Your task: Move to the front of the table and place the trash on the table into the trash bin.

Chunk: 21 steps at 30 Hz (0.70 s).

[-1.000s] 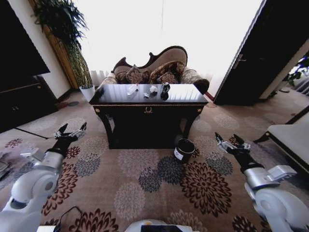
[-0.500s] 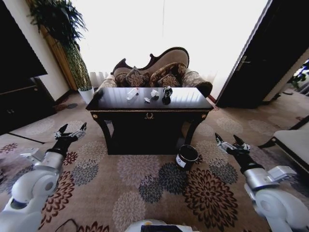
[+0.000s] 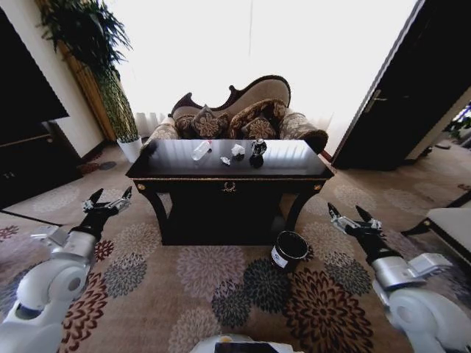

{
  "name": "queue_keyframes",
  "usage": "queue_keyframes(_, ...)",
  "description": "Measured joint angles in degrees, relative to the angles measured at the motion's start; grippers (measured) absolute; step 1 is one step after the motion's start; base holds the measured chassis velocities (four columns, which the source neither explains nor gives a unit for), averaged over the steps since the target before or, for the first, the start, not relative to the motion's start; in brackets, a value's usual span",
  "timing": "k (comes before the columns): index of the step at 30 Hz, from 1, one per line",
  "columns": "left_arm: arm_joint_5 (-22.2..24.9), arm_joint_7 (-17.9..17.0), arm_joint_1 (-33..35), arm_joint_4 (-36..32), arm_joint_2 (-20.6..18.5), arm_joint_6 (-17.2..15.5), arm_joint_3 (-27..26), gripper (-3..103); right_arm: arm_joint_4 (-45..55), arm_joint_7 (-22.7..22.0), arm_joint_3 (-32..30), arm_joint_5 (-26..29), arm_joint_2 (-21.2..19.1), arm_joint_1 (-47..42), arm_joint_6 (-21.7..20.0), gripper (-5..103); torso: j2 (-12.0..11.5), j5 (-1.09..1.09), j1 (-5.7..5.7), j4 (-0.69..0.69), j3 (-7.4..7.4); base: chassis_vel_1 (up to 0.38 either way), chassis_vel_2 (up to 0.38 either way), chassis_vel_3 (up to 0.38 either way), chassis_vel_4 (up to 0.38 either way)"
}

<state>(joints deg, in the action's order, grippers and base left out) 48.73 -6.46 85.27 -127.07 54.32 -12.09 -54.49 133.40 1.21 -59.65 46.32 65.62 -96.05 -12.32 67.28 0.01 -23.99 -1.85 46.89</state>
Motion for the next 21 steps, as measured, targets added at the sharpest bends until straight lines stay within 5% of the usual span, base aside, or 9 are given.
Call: queue_keyframes(21, 0.0, 0.11, 0.06, 0.03, -0.14, -0.04, -0.06, 100, 0.01, 0.01, 0.37, -0.19, 0.36, -0.02, -0.02, 100, 0.0, 0.0, 0.0, 0.0, 0.01, -0.167, 0.163, 0.162, -0.162)
